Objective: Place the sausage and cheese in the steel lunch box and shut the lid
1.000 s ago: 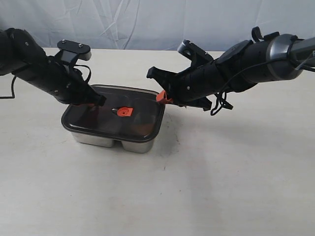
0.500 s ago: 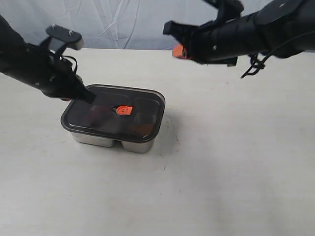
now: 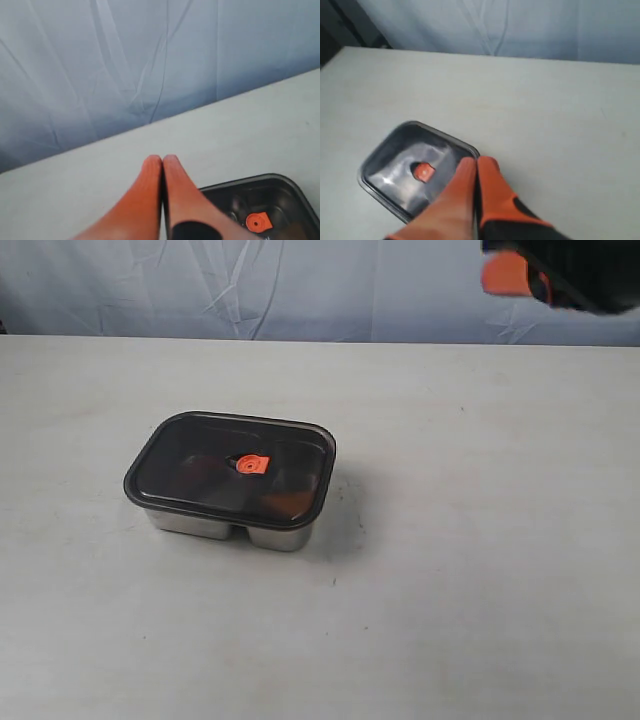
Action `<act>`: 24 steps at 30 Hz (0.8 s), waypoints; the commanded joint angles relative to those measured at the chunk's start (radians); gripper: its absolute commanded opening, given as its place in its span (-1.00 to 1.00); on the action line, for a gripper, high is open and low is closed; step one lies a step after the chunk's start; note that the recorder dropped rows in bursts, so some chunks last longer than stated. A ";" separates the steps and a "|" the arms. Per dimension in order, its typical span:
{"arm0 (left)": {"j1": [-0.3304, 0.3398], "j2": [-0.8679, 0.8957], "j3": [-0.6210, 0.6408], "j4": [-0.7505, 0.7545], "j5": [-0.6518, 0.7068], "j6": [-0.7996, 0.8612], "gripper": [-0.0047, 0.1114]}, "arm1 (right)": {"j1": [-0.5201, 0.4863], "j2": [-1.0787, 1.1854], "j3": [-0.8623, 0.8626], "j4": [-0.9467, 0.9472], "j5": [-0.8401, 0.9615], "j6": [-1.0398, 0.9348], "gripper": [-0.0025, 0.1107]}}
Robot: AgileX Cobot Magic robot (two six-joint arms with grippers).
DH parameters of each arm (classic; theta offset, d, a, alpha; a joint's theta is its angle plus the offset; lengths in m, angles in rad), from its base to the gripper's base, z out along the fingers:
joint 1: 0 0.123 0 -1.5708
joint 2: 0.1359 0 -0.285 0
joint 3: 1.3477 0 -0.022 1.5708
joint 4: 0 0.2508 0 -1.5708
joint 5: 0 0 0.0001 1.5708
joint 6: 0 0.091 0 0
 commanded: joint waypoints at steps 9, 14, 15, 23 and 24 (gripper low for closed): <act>0.007 -0.370 0.080 -0.010 0.135 -0.009 -0.92 | -0.008 -0.220 0.260 -0.162 0.035 0.130 -0.97; 0.007 -0.398 0.080 -0.010 0.135 -0.009 -0.92 | -0.008 -0.220 0.260 -0.162 0.031 0.132 -0.97; 0.007 -0.398 0.080 -0.010 0.135 -0.009 -0.92 | -0.008 -0.220 0.260 -0.162 0.028 0.132 -0.97; 0.007 -0.399 0.080 0.011 0.132 -0.007 -0.92 | -0.128 -0.422 0.299 -0.187 0.021 0.109 -0.97; 0.007 -0.399 0.080 0.011 0.132 -0.007 -0.92 | -0.165 -0.458 0.320 -0.187 0.013 0.109 -0.97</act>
